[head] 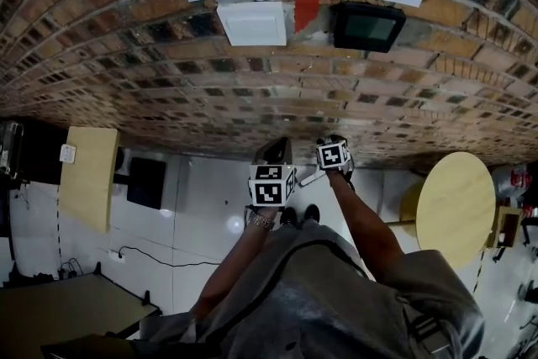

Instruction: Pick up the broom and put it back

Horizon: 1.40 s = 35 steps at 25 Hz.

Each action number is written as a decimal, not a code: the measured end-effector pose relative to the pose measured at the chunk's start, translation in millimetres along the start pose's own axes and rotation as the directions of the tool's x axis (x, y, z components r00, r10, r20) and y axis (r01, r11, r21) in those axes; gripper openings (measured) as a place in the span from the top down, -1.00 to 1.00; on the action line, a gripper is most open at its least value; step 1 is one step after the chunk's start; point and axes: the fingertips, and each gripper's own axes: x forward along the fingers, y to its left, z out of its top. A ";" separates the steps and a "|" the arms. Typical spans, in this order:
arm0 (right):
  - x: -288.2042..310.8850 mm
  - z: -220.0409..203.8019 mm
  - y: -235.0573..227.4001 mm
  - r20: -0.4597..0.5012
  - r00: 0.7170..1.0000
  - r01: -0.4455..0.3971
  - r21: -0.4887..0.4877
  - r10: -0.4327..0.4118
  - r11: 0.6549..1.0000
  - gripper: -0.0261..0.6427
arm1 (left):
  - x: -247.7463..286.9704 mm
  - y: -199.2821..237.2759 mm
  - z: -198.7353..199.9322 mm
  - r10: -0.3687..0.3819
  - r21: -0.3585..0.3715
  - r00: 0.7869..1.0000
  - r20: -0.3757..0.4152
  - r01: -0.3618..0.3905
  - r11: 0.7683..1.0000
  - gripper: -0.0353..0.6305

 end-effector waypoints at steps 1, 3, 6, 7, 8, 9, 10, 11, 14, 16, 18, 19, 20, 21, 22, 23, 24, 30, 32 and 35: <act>-0.6 0.9 -0.3 0.004 1.000 0.003 0.001 -0.003 1.000 0.44 | -1.6 0.0 -2.9 0.006 -0.004 1.000 -0.005 -0.006 1.000 0.88; -3.2 2.6 -1.7 0.015 1.000 0.009 0.009 -0.009 1.000 0.41 | -3.0 -3.1 -8.3 0.012 -0.009 1.000 -0.013 -0.013 1.000 0.88; -9.9 -2.8 -1.6 0.026 1.000 0.009 0.034 -0.010 0.999 0.41 | -4.9 -11.5 -19.1 0.015 -0.015 1.000 -0.026 -0.015 1.000 0.88; -14.1 -6.6 -2.0 0.028 1.000 0.013 0.045 -0.015 0.999 0.41 | -5.9 -14.6 -23.1 0.013 -0.017 0.999 -0.030 -0.014 1.000 0.88; -19.8 -10.0 -2.2 0.034 0.999 0.019 0.056 -0.020 0.998 0.41 | -7.4 -17.5 -27.1 0.011 -0.017 0.999 -0.034 -0.011 1.000 0.88; -27.1 -12.3 -1.0 0.047 0.999 0.020 0.066 -0.023 0.998 0.41 | -9.7 -20.1 -31.3 0.007 -0.016 0.999 -0.038 -0.008 1.000 0.88; -36.1 -13.5 2.0 0.067 0.998 0.017 0.076 -0.022 0.997 0.41 | -12.7 -22.4 -35.6 0.003 -0.013 0.999 -0.041 -0.004 1.000 0.88; -46.9 -13.6 6.7 0.091 0.996 0.007 0.087 -0.015 0.996 0.43 | -16.3 -24.7 -39.9 -0.001 -0.010 0.999 -0.043 0.001 1.000 0.88; -89.5 -8.0 28.2 0.193 0.981 -0.058 0.134 0.032 0.989 0.63 | -29.8 -32.7 -50.4 -0.023 0.001 0.999 -0.038 0.023 1.000 0.88; -123.4 -2.7 47.0 0.265 0.963 -0.098 0.153 0.055 0.983 0.81 | -43.8 -37.8 -53.3 -0.045 0.011 0.999 -0.019 0.045 0.999 0.88; -156.0 -1.8 75.4 0.317 0.944 -0.146 0.160 0.090 0.976 0.88 | -63.5 -41.3 -59.1 -0.067 0.017 0.998 0.002 0.067 0.998 0.88; -170.8 -5.0 93.0 0.333 0.937 -0.172 0.163 0.110 0.972 0.88 | -75.1 -42.4 -66.1 -0.077 0.018 0.997 0.006 0.077 0.997 0.88; -184.5 -10.4 111.3 0.344 0.931 -0.193 0.166 0.127 0.967 0.88 | -87.1 -43.1 -75.5 -0.086 0.016 0.996 0.007 0.086 0.996 0.88; -197.3 -17.1 129.3 0.350 0.927 -0.207 0.169 0.138 0.964 0.89 | -99.0 -43.5 -86.1 -0.095 0.013 0.995 0.006 0.095 0.995 0.88; -209.2 -25.1 146.6 0.351 0.925 -0.213 0.168 0.144 0.963 0.91 | -110.8 -43.4 -96.8 -0.103 0.008 0.995 0.006 0.103 0.995 0.88; -220.4 -34.1 163.3 0.345 0.927 -0.214 0.161 0.148 0.963 0.92 | -122.9 -42.6 -107.0 -0.109 0.002 0.994 0.006 0.109 0.994 0.88; -231.4 -43.8 179.3 0.337 0.929 -0.215 0.151 0.154 0.965 0.92 | -135.3 -41.3 -116.2 -0.113 -0.005 0.994 0.007 0.113 0.994 0.88; -292.1 -87.8 234.3 0.349 0.926 -0.203 0.132 0.146 0.970 0.92 | -195.0 -40.2 -154.9 -0.132 -0.019 0.991 0.000 0.132 0.991 0.88; -308.1 -94.0 240.3 0.357 0.923 -0.195 0.119 0.141 0.974 0.92 | -207.3 -47.9 -158.6 -0.143 -0.012 0.990 0.006 0.143 0.990 0.88; -325.5 -99.7 244.4 0.369 0.919 -0.188 0.105 0.137 0.976 0.92 | -218.4 -60.7 -159.1 -0.153 0.003 0.988 0.017 0.153 0.988 0.88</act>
